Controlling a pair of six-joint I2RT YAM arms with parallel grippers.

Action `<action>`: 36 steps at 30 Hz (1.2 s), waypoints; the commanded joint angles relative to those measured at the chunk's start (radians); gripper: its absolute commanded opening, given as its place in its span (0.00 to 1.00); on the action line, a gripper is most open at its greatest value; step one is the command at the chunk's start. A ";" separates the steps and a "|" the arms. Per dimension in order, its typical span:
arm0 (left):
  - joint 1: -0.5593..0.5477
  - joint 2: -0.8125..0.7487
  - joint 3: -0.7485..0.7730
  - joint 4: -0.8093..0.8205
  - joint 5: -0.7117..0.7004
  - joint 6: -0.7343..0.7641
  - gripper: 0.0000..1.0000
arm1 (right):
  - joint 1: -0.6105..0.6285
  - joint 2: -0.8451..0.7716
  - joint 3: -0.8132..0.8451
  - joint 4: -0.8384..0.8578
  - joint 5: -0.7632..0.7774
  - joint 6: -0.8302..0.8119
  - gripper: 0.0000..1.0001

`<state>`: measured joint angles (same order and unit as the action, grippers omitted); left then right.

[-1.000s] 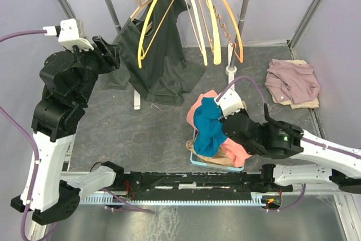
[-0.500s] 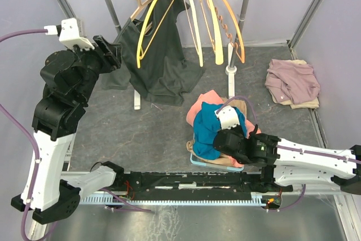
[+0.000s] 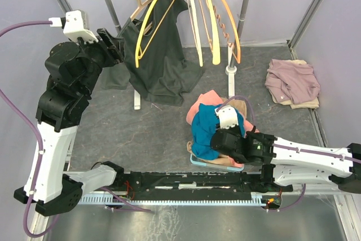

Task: Remove the t-shirt from the hanger
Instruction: Place the T-shirt in the bin, then pick up the hanger from the clothesline.

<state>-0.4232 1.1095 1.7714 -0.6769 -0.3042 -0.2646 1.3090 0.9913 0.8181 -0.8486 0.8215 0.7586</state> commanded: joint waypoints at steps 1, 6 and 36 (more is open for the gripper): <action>-0.005 -0.002 0.038 0.054 0.012 -0.024 0.63 | 0.004 -0.012 0.113 -0.074 0.048 -0.002 0.42; -0.004 -0.001 0.039 0.059 0.014 -0.022 0.63 | 0.004 -0.009 0.244 -0.144 0.075 -0.055 0.51; -0.003 0.262 0.394 -0.110 0.000 -0.017 0.77 | 0.004 0.154 0.868 0.287 -0.026 -0.864 0.76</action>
<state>-0.4232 1.3071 2.0384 -0.7265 -0.3119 -0.2646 1.3090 1.1141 1.6184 -0.7425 0.8207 0.0799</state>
